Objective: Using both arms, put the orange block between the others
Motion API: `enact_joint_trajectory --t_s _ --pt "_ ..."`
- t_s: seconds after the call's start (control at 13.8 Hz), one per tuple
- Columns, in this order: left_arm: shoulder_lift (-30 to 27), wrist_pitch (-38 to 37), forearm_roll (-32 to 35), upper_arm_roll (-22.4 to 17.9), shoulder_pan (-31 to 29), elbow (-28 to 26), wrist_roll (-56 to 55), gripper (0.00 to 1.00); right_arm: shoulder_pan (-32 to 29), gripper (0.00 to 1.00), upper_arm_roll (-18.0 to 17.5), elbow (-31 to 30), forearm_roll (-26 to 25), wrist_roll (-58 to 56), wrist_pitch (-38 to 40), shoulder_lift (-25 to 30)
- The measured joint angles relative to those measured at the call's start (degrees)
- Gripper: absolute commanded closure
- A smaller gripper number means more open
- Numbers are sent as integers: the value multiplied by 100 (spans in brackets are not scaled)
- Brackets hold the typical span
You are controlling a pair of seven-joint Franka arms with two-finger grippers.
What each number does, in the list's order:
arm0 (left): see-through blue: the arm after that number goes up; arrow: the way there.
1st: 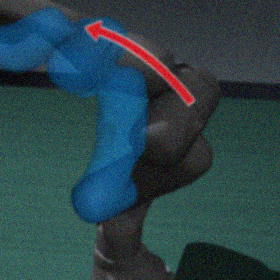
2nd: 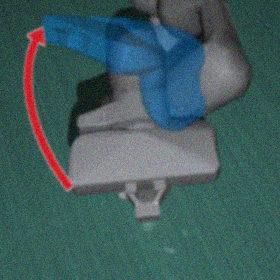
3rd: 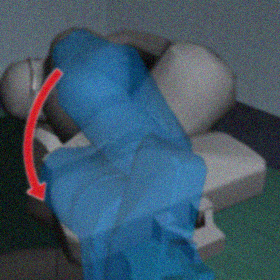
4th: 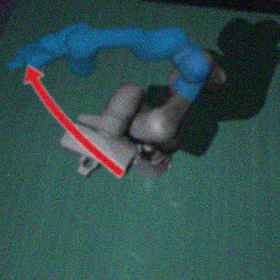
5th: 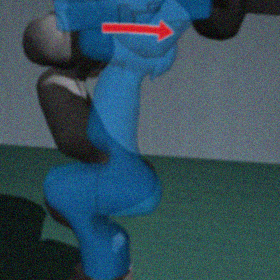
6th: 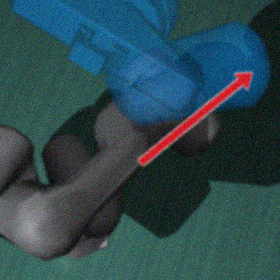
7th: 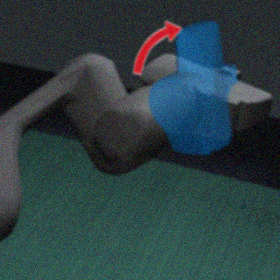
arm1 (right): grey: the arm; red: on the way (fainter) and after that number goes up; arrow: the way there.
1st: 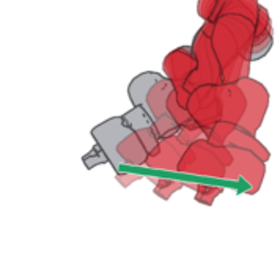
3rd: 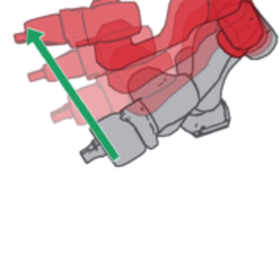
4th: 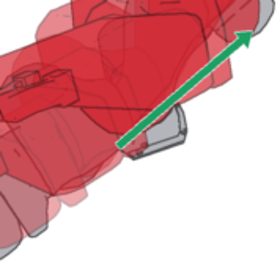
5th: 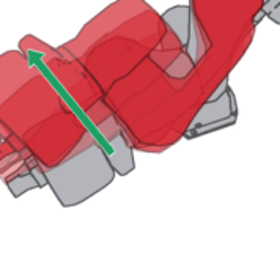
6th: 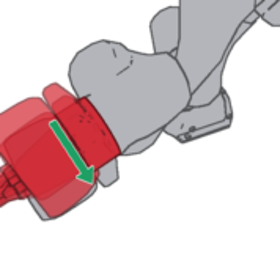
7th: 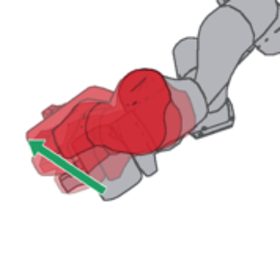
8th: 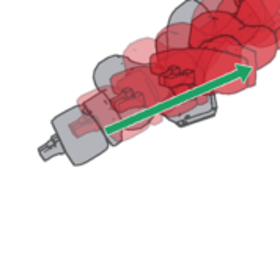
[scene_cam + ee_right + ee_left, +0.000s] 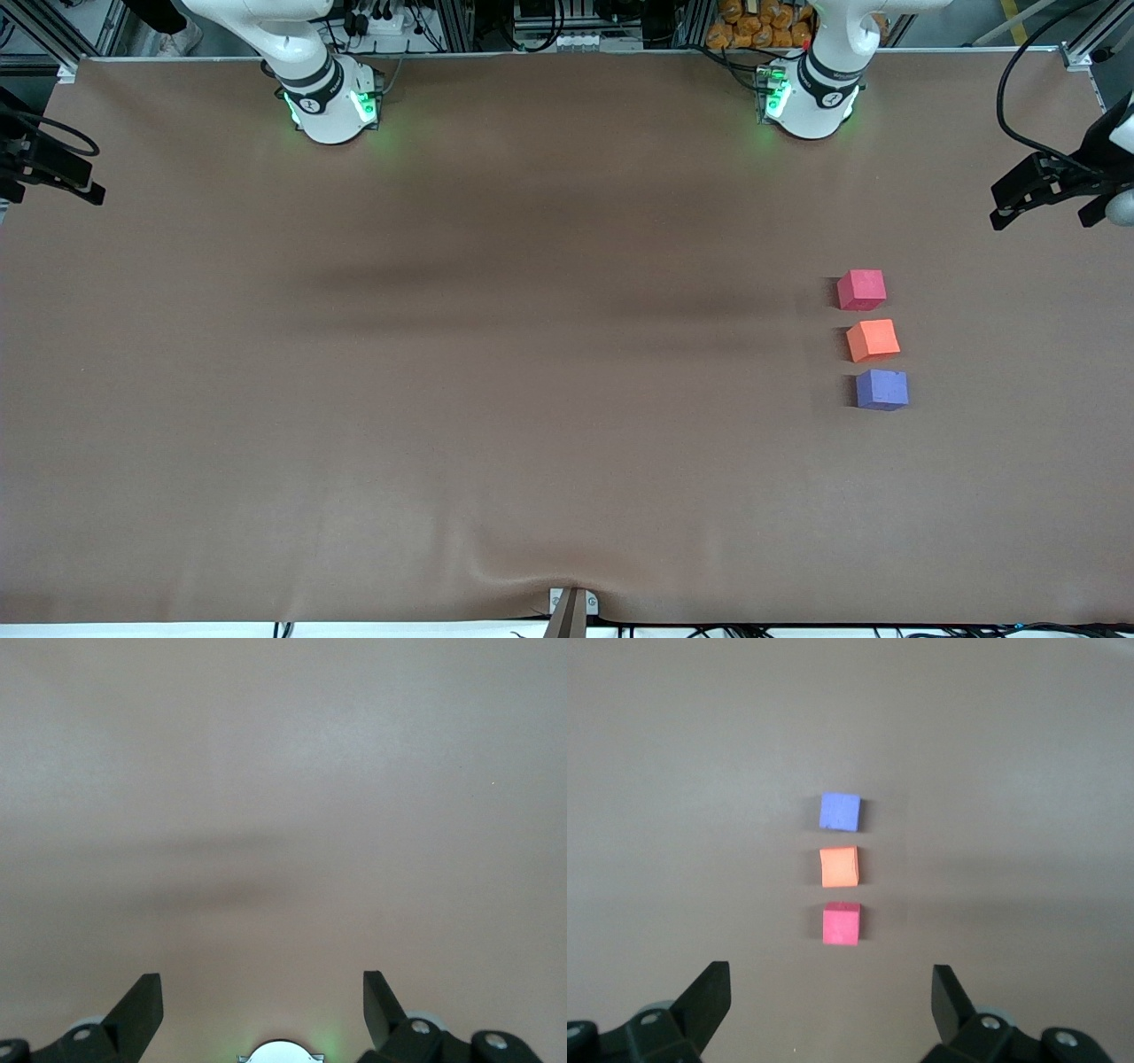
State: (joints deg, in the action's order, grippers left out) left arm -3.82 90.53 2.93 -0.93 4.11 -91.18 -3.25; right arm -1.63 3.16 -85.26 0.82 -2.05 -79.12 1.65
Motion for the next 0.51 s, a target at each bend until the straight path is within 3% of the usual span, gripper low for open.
enact_joint_trajectory --t_s 0.51 --pt "0 -97 0 0 8 -3 -3 0 7 0 -15 0 0 0 -4 0"
